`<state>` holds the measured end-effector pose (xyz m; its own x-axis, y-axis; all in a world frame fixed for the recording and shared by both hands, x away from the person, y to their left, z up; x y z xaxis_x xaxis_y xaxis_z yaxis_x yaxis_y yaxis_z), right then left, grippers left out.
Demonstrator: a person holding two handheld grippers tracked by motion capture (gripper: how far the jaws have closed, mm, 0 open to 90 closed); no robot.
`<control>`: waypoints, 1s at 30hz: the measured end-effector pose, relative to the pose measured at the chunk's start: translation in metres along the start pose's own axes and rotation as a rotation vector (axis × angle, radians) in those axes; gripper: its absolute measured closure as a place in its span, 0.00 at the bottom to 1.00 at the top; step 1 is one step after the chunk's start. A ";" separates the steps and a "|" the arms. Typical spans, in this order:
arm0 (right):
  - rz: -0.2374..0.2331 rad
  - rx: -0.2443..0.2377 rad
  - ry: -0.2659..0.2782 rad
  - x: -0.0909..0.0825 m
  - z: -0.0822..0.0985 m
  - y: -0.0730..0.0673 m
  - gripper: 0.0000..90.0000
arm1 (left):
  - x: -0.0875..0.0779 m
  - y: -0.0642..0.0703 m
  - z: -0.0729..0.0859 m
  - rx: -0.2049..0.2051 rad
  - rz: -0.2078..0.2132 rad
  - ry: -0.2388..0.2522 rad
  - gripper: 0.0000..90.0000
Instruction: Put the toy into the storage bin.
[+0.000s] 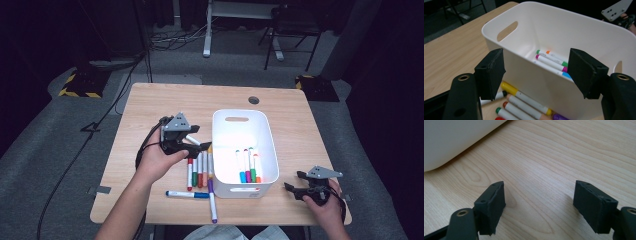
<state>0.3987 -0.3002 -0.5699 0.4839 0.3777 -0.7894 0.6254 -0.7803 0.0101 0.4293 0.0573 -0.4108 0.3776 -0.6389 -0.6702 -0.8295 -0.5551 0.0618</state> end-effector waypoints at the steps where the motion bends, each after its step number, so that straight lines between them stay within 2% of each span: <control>1: 0.000 0.000 0.000 0.000 0.000 0.000 0.29 | 0.000 -0.003 0.004 -0.008 -0.010 0.008 0.34; 4: -0.001 0.000 0.000 0.000 0.000 0.000 0.29 | 0.000 -0.009 0.019 -0.042 -0.012 -0.007 0.35; 6: 0.000 0.000 0.000 0.000 0.000 0.000 0.29 | 0.003 -0.016 0.032 -0.055 -0.032 -0.029 0.35; 8: 0.000 0.000 0.000 0.000 0.000 0.000 0.29 | 0.005 -0.017 0.037 -0.069 -0.038 -0.036 0.35; 9: 0.000 0.000 0.000 0.000 0.000 0.000 0.29 | 0.008 -0.022 0.045 -0.071 -0.062 -0.051 0.35; 10: 0.000 0.000 0.000 0.000 0.000 0.000 0.29 | 0.008 -0.022 0.045 -0.071 -0.062 -0.051 0.35; 12: 0.000 0.000 0.000 0.000 0.000 0.000 0.29 | 0.016 -0.025 0.058 -0.092 -0.049 -0.067 0.35; 14: 0.000 0.000 0.000 0.000 0.000 0.000 0.29 | 0.019 -0.026 0.062 -0.104 -0.050 -0.064 0.35; 15: 0.000 0.000 0.000 0.000 0.000 0.000 0.29 | 0.025 -0.029 0.069 -0.113 -0.055 -0.075 0.35; 22: 0.000 0.000 0.000 0.000 0.000 0.000 0.29 | 0.044 -0.036 0.091 -0.109 -0.089 -0.137 0.35; 23: 0.000 0.000 0.000 0.000 0.000 0.000 0.29 | 0.048 -0.034 0.095 -0.127 -0.072 -0.150 0.35; 26: 0.000 0.000 0.000 0.000 0.000 0.000 0.29 | 0.057 -0.038 0.106 -0.124 -0.099 -0.188 0.35; 27: 0.000 0.000 0.000 0.000 0.000 0.000 0.29 | 0.061 -0.036 0.109 -0.150 -0.081 -0.192 0.35; 30: 0.000 0.000 0.000 0.000 0.000 0.000 0.29 | 0.065 -0.038 0.113 -0.143 -0.095 -0.201 0.35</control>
<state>0.3987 -0.3002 -0.5699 0.4835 0.3777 -0.7896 0.6254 -0.7803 0.0097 0.4391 0.0974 -0.5403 0.3496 -0.4699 -0.8106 -0.7224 -0.6861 0.0862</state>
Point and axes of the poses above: each handheld gripper's, and its own axes: x roughly forward along the jaws, z roughly out of its underside, y roughly to its right, the point moved 10 cm from there along x, roughly forward along the jaws, and after that the axes turned 11 degrees about -y, right-handed, at the moved point
